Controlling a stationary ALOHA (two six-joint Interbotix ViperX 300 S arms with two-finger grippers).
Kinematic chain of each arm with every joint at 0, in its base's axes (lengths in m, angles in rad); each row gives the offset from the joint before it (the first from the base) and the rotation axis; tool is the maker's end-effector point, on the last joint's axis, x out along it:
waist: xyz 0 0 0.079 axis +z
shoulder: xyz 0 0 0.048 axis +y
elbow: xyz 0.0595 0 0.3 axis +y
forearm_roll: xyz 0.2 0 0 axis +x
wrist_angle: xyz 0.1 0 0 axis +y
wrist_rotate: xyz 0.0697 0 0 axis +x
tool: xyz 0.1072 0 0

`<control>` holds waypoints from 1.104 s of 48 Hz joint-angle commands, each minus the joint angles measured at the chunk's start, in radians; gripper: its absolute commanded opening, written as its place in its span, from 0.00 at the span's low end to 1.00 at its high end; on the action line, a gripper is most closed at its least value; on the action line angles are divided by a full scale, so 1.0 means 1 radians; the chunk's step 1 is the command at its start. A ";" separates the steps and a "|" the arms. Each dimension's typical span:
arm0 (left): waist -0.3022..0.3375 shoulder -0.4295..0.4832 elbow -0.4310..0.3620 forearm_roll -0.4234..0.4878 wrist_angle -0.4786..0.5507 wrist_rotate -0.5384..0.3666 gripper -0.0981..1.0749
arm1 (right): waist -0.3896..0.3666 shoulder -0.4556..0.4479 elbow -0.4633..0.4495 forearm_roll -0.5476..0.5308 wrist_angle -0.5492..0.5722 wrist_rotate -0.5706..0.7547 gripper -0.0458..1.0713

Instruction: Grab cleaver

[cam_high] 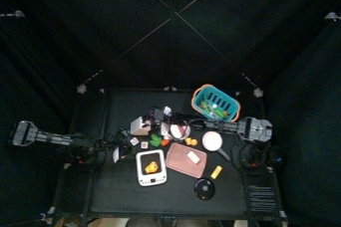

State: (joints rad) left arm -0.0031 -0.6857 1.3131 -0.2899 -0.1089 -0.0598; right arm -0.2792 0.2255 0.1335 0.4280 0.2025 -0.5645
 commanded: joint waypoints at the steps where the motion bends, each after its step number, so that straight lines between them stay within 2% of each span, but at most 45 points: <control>1: 0.002 0.002 -0.012 -0.002 -0.009 0.002 0.53 | 0.017 -0.038 -0.011 -0.006 -0.025 -0.003 0.73; 53: 0.002 0.002 -0.006 -0.002 -0.025 0.002 0.53 | 0.012 0.026 -0.078 -0.032 -0.031 -0.002 0.73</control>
State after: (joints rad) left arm -0.0031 -0.6857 1.3208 -0.2915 -0.1258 -0.0598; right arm -0.2623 0.2730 0.0813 0.3927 0.1749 -0.5660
